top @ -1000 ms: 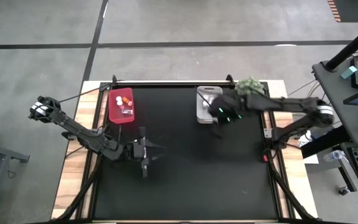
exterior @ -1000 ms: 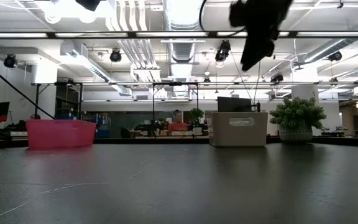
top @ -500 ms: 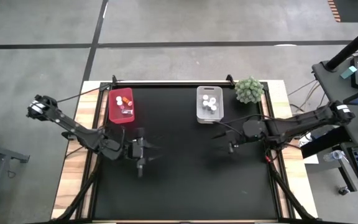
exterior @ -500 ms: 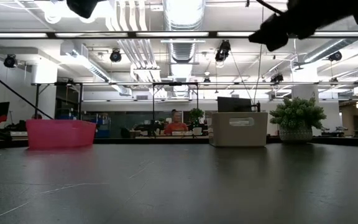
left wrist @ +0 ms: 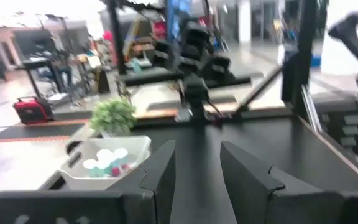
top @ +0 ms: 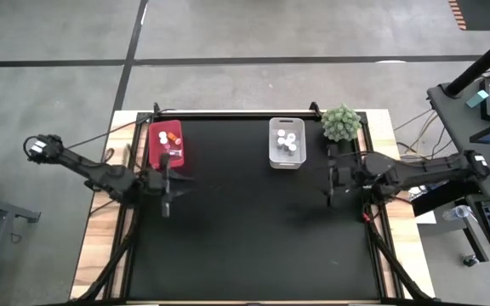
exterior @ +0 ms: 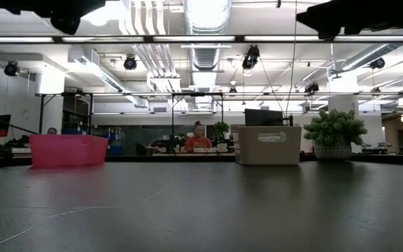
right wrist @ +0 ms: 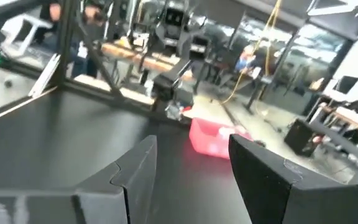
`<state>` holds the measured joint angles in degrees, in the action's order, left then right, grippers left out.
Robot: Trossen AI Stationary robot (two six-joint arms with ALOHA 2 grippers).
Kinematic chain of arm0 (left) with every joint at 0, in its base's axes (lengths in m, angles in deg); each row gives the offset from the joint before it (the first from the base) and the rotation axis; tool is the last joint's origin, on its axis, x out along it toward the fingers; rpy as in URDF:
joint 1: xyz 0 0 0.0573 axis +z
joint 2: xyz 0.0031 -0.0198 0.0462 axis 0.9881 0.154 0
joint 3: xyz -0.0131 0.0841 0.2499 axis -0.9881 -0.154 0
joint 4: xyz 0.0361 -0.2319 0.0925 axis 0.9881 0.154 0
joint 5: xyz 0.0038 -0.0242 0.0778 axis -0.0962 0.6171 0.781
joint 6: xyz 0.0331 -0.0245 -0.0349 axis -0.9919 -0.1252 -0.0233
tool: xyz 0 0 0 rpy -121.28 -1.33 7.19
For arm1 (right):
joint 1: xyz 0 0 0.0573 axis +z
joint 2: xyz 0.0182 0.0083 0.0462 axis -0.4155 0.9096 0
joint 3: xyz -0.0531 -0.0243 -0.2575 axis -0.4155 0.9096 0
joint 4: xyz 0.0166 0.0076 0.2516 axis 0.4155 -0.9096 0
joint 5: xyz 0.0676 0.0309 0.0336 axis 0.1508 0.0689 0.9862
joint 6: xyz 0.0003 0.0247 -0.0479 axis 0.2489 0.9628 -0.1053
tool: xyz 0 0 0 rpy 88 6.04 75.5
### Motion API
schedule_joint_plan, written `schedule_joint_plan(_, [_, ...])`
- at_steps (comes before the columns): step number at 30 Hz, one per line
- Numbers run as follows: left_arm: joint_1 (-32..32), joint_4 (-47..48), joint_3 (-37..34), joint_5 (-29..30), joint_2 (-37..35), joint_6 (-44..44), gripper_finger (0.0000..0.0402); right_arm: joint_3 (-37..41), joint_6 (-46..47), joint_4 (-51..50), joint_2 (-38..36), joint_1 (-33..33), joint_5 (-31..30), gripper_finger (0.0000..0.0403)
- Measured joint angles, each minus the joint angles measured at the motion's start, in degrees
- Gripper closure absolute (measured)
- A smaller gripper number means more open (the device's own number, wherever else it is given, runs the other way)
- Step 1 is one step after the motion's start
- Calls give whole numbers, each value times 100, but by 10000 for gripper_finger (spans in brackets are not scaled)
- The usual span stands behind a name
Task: Pick and place medicine bottles into bin by pill shape (circle, oval)
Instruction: Return to Home Position
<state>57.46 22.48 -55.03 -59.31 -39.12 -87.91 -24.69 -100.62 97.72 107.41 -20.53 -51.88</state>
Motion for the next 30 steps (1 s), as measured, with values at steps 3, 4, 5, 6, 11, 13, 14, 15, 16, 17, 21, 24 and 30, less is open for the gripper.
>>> schedule_joint_plan(3, [99,-12,-259,2,-595,-2,291,137,-65,-132,-462,-175,282,211])
schedule_joint_plan(4, [107,-13,-359,1,-727,-11,291,197,-89,-125,-597,-205,408,211])
schedule_joint_plan(5, [109,-12,-476,0,-836,-48,291,251,-109,-117,-737,-222,524,211])
schedule_joint_plan(6, [109,-10,-591,3,-945,-99,291,313,-156,-108,-864,-236,605,211])
schedule_joint_plan(11, [117,4,-1093,78,-1809,-153,291,560,-314,-148,-1459,-248,607,211])
schedule_joint_plan(13, [117,-18,-1260,89,-2153,-152,291,562,-316,-314,-1700,-257,601,211])
schedule_joint_plan(14, [117,-15,-1345,96,-2317,-152,291,562,-316,-451,-1829,-257,593,211])
schedule_joint_plan(15, [117,-4,-1428,125,-2468,-153,291,560,-316,-600,-1963,-257,588,211])
schedule_joint_plan(16, [118,-7,-1502,191,-2596,-158,291,558,-316,-731,-2086,-257,588,211])
schedule_joint_plan(17, [119,-10,-1572,200,-2722,-167,291,558,-330,-852,-2215,-257,588,211])
schedule_joint_plan(21, [120,-68,-1814,230,-3094,-265,291,565,-466,-1105,-2710,-252,600,211])
schedule_joint_plan(24, [120,-50,-1905,419,-3057,-265,291,630,-517,-1433,-3001,-257,580,211])
schedule_joint_plan(30, [120,-580,-2273,507,-3034,-268,291,803,-664,-1193,-2884,-291,580,211])
